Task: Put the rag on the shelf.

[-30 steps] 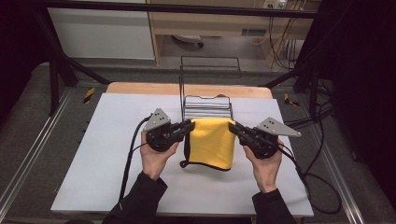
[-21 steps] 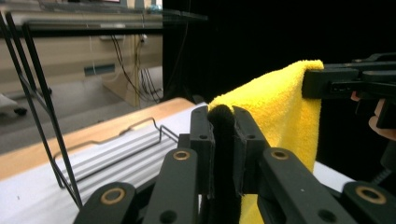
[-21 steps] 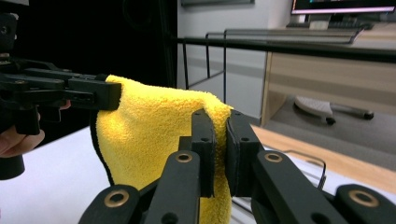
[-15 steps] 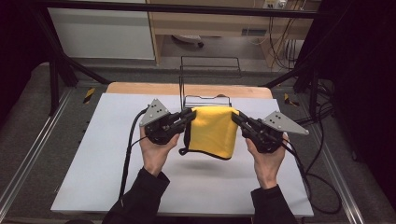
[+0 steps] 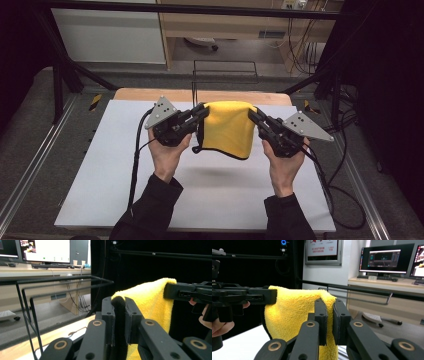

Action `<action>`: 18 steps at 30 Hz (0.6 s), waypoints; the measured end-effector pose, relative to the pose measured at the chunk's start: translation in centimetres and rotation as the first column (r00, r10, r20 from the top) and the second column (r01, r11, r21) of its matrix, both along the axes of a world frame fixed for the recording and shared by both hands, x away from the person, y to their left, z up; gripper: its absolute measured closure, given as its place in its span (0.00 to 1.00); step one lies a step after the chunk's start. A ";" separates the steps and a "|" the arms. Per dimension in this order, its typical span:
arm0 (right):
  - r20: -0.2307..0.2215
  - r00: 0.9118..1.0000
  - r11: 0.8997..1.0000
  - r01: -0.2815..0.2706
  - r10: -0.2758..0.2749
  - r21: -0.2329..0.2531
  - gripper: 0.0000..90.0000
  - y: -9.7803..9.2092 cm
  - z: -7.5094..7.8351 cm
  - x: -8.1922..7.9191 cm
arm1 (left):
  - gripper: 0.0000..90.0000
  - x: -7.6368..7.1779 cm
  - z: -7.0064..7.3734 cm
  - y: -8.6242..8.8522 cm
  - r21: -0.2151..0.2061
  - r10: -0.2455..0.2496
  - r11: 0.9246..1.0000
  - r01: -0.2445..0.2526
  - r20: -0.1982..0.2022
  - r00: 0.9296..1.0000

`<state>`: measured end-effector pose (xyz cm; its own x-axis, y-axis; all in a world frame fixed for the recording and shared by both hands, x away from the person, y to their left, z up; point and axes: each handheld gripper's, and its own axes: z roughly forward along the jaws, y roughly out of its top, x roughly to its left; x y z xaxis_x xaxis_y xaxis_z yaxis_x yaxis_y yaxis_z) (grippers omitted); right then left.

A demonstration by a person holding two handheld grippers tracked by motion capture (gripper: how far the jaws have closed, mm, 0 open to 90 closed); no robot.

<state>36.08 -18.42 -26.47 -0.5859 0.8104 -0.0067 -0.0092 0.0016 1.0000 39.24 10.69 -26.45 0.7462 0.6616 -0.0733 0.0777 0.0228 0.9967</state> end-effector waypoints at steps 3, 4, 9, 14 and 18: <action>0.021 1.000 1.000 0.002 -0.002 0.008 0.93 0.2 0.7 0.1 | 0.89 0.1 0.8 0.1 -0.010 0.006 1.000 -0.005 0.020 1.000; 0.037 0.999 1.000 0.007 -0.008 0.015 0.93 0.3 1.3 0.2 | 0.89 0.1 1.2 0.1 -0.015 0.007 1.000 -0.007 0.025 1.000; 0.065 0.998 1.000 0.017 -0.018 0.018 0.93 0.5 2.3 0.4 | 0.89 0.3 2.4 0.1 -0.043 0.014 0.999 -0.012 0.056 0.998; 0.096 0.995 0.999 0.032 -0.034 0.022 0.93 0.6 3.6 0.7 | 0.89 0.8 3.5 -0.1 -0.061 0.027 0.998 -0.022 0.078 0.997; 0.114 0.993 0.999 0.042 -0.045 0.028 0.93 0.6 4.4 1.0 | 0.89 1.3 4.5 -0.3 -0.071 0.030 0.997 -0.024 0.087 0.996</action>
